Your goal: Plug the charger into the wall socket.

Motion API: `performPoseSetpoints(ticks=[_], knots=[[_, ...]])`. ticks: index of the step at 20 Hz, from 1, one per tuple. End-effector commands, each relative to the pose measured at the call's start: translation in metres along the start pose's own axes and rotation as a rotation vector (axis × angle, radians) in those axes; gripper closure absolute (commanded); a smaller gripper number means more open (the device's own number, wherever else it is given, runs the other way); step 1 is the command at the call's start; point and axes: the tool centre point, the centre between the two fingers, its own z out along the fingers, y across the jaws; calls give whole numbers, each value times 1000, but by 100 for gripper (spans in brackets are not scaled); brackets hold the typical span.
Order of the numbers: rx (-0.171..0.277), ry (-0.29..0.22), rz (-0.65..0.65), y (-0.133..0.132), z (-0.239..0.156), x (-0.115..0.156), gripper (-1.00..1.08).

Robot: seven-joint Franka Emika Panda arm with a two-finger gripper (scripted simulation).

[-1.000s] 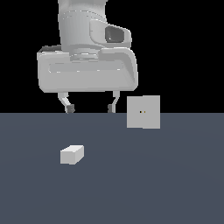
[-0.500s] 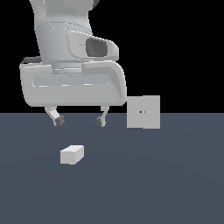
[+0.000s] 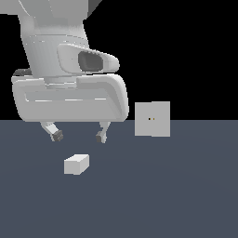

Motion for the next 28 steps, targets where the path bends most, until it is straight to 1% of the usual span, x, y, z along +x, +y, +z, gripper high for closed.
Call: performPoseSetpoints(ticks=[1, 9, 19, 25, 26, 28], knots=[[-1, 6, 4, -1, 2, -1, -92], [-1, 6, 4, -2, 6, -3, -92], [0, 6, 6, -2, 41, -18, -92], [-1, 6, 7, -2, 49, -21, -92], [-1, 6, 7, -2, 49, -21, 108], [-1, 6, 7, -2, 49, -21, 108]])
